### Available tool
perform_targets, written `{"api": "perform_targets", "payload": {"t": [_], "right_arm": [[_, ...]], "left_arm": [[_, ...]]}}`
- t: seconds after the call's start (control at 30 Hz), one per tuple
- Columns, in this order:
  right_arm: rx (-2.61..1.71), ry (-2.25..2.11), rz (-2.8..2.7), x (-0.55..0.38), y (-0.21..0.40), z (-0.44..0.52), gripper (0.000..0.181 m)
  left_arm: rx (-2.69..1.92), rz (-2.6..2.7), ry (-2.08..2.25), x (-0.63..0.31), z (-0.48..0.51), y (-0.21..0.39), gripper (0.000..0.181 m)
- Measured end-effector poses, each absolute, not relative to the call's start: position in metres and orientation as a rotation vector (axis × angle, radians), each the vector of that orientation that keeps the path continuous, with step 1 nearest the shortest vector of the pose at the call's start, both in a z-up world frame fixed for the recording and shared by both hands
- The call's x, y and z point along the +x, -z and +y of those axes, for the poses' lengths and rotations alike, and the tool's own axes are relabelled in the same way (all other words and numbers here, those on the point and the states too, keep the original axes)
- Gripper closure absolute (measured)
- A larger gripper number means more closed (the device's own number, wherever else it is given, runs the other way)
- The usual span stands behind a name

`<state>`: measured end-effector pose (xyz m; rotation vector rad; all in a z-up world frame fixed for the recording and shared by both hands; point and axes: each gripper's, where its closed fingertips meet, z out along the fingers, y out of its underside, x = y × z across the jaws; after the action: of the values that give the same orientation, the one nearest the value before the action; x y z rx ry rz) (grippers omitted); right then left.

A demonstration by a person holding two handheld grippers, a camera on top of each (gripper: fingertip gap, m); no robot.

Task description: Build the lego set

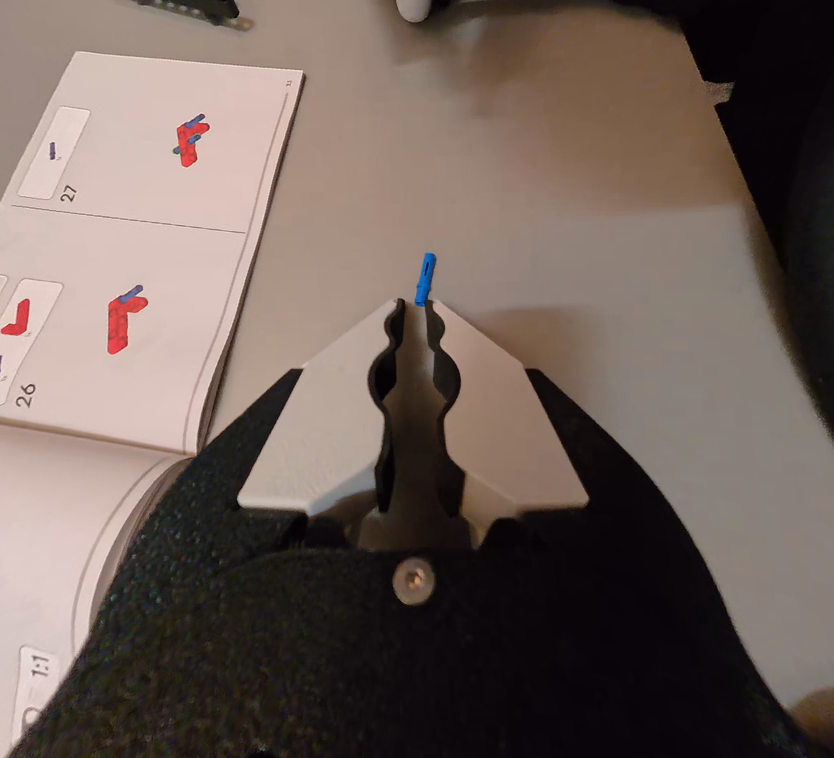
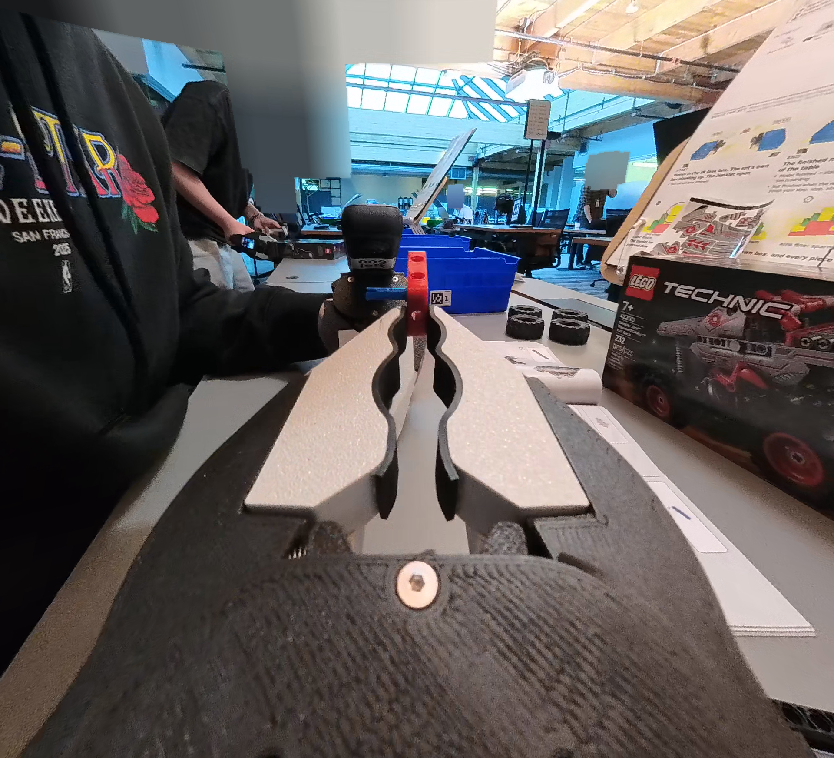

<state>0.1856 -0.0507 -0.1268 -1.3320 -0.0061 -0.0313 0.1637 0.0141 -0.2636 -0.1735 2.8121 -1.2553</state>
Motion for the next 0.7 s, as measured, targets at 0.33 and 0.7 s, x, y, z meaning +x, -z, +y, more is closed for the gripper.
{"api": "perform_targets", "payload": {"t": [0.33,0.7], "right_arm": [[-1.373,0.073,-0.007,0.185,0.131,-0.045,0.176],[-1.437,0.284,0.157,0.212,0.139,-0.039,0.176]], "left_arm": [[-0.084,2.775,1.235,0.162,0.007,0.263,0.177],[-0.492,2.352,1.526,0.194,-0.007,0.195,0.18]]}}
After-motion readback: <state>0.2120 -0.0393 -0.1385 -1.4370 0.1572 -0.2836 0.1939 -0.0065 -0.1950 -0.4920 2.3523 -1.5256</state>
